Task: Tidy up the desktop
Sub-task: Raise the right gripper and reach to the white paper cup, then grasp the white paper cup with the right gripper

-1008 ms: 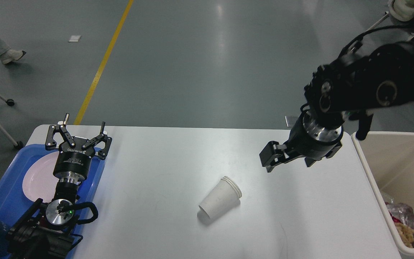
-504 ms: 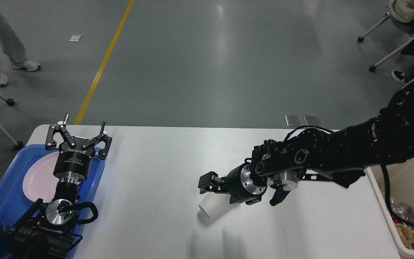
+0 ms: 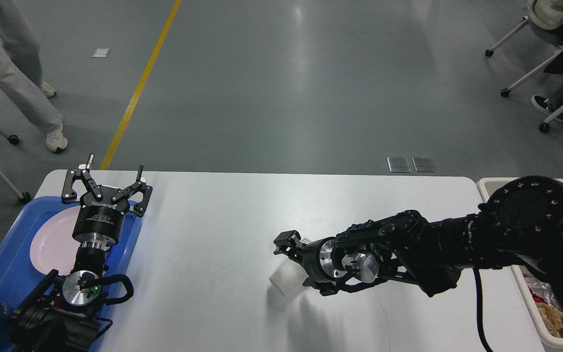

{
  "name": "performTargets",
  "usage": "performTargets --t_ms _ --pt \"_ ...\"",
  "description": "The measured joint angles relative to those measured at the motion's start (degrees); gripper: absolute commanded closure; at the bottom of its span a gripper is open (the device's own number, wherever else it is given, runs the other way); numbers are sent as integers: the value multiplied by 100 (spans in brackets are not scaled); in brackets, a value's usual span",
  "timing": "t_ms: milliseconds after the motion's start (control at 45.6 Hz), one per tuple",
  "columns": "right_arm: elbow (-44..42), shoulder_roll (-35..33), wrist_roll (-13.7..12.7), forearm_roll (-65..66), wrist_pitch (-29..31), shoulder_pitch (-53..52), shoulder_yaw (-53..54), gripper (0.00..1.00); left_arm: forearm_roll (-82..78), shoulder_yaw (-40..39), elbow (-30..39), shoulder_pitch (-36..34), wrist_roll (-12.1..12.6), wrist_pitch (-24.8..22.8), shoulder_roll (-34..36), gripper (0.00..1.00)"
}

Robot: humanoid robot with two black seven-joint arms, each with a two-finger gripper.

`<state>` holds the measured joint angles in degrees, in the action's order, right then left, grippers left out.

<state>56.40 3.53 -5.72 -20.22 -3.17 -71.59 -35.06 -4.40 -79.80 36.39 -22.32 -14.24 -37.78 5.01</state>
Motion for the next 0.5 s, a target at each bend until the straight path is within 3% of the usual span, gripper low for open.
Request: performTargets --t_ms 504 --pt "-919 307 34 482 -5 651 -9 2 0 0 0 0 0 8 0 4"
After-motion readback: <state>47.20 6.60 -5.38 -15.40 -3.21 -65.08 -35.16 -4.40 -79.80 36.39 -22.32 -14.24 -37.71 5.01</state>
